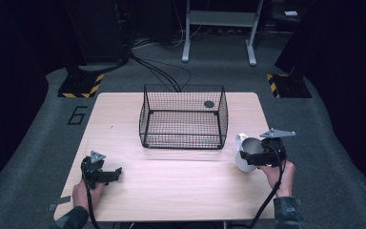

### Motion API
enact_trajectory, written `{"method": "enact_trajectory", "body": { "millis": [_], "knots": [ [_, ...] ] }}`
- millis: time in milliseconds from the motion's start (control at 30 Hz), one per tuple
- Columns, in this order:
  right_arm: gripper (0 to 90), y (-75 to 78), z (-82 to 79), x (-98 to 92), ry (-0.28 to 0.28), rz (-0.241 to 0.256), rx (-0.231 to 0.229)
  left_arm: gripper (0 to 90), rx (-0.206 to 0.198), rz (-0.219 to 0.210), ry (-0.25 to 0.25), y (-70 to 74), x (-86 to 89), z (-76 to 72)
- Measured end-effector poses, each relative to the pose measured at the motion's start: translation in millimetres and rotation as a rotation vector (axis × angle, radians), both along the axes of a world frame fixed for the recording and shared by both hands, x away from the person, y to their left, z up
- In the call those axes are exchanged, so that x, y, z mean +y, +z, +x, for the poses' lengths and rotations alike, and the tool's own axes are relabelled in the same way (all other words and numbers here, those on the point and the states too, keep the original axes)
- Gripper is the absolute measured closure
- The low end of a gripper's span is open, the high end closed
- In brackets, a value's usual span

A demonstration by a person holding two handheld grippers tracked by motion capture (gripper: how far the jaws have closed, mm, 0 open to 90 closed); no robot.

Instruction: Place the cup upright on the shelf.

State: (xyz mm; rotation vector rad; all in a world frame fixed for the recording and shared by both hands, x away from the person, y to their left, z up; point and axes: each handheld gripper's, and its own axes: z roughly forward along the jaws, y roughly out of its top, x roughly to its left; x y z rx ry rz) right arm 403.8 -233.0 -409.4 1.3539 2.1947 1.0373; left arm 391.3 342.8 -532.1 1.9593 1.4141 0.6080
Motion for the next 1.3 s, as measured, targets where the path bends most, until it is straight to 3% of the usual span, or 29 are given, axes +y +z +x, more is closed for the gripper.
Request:
{"method": "enact_trajectory", "body": {
  "millis": [400, 667, 1300],
  "knots": [
    [5.7, 2.8, -15.0, 9.6, 0.052, 0.006, 0.003, 0.0, 0.007, 0.011, -0.01, 0.6, 0.9, -0.1],
    [5.7, 7.0, -19.1, 27.7, 0.113, 0.005, 0.012, 0.0, 0.007, 0.012, -0.009, 0.6, 0.7, 0.2],
    [5.7, 23.1, -5.0, 72.7, 0.247, 0.022, -0.001, 0.0, 0.006, 0.012, -0.009, 0.5, 0.7, 0.3]
  ]
}}
